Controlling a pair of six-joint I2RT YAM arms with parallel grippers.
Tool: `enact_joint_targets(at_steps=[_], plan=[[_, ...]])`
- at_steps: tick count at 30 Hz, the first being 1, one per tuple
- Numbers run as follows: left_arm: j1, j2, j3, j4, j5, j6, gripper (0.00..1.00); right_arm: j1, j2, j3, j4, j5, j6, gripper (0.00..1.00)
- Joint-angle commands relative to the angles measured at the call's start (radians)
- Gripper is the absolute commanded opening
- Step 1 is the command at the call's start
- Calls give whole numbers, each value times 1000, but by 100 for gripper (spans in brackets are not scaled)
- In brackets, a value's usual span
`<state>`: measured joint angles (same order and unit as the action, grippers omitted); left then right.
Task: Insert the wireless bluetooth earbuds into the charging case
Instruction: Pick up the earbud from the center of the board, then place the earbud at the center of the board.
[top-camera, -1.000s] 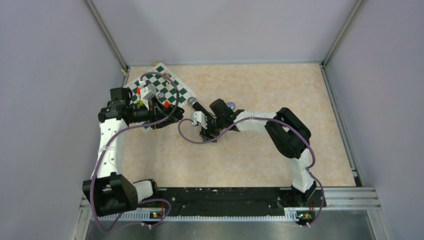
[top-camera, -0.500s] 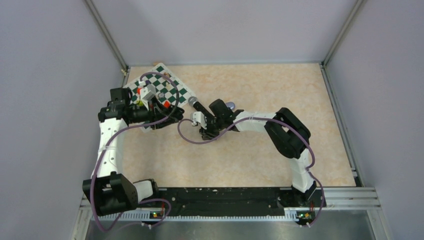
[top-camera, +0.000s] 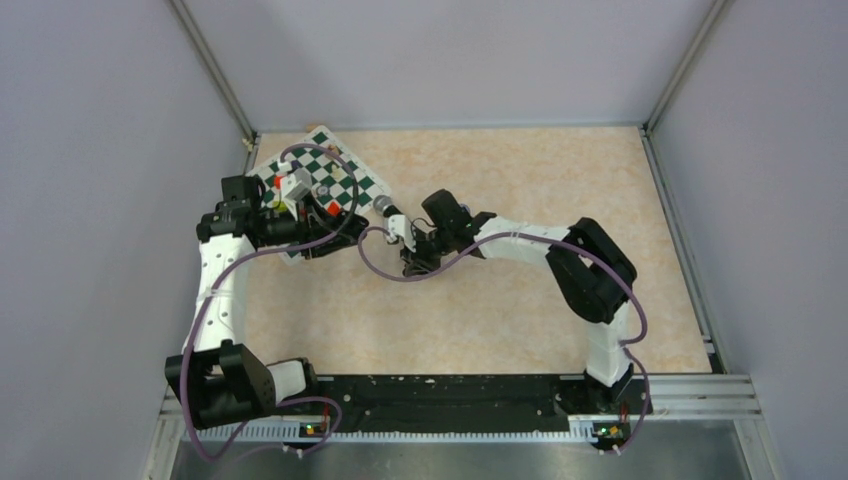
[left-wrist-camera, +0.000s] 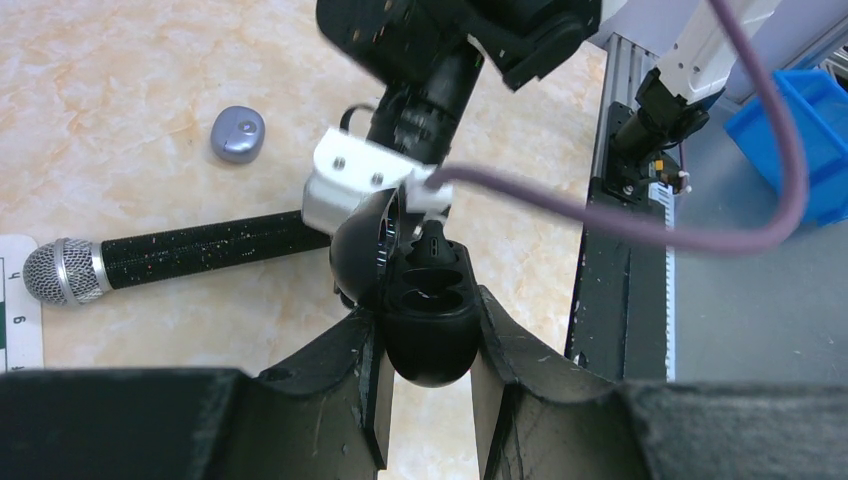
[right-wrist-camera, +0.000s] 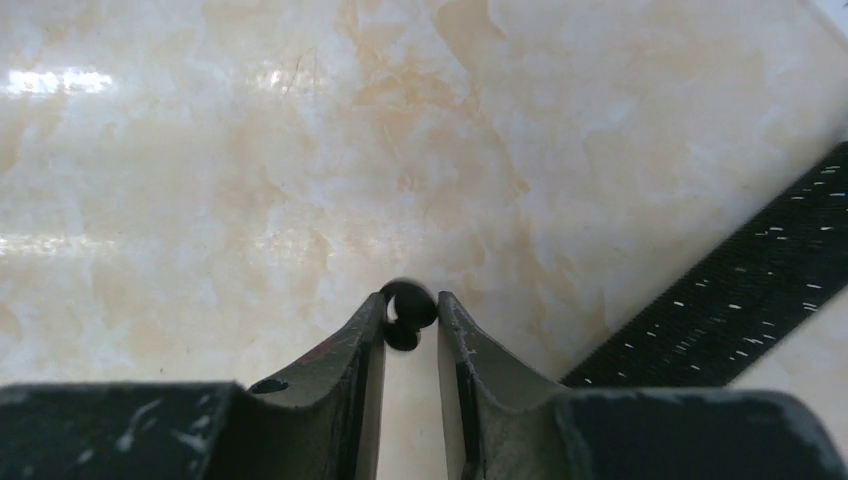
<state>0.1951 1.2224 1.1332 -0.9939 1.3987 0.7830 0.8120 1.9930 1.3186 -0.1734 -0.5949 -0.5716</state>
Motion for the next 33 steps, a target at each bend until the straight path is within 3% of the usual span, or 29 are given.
enact_joint_targets(at_steps=[1, 17, 33], plan=[[6, 7, 37, -8, 49, 22, 0, -52, -159, 39, 0, -86, 39, 22], [4, 5, 33, -27, 67, 52, 0, -390, -454, -280, -10, -119, -26, 22], [3, 37, 44, -88, 88, 117, 0, -521, -279, -310, -97, -51, -109, 22]])
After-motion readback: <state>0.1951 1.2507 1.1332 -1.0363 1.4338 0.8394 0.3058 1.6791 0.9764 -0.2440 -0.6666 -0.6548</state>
